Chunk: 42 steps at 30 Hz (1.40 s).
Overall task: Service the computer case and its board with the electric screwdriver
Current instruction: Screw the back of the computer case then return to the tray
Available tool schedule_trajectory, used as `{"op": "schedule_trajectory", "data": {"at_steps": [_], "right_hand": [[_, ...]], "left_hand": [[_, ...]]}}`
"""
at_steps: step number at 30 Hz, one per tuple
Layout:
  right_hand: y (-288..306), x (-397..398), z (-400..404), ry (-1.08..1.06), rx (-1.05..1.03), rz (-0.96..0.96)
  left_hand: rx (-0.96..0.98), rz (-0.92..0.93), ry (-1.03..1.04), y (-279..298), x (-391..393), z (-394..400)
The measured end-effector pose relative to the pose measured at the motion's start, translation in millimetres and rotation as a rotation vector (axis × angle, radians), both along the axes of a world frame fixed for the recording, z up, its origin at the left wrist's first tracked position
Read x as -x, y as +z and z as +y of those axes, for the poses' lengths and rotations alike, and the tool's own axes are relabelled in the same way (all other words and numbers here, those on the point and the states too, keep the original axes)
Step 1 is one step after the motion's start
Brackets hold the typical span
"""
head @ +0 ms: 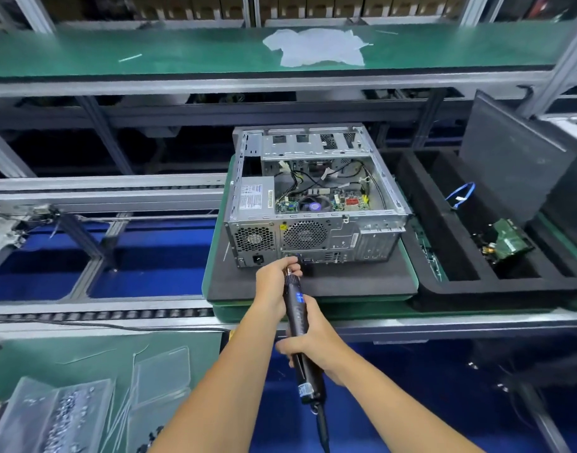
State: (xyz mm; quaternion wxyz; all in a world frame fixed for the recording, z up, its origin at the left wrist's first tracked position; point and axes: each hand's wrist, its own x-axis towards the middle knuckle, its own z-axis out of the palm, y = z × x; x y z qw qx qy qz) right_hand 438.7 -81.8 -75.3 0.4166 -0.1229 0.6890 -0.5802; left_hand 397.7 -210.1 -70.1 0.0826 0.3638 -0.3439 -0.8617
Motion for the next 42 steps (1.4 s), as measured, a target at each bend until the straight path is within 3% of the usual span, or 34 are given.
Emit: {"op": "schedule_trajectory", "data": {"at_steps": [27, 42], "right_hand": [[-8, 18, -17, -0.034, 0.025, 0.029], [-7, 22, -14, -0.023, 0.031, 0.035]], "left_hand": [[0.096, 0.014, -0.037, -7, 20, -17], [0.156, -0.042, 0.057, -12, 20, -14]]}}
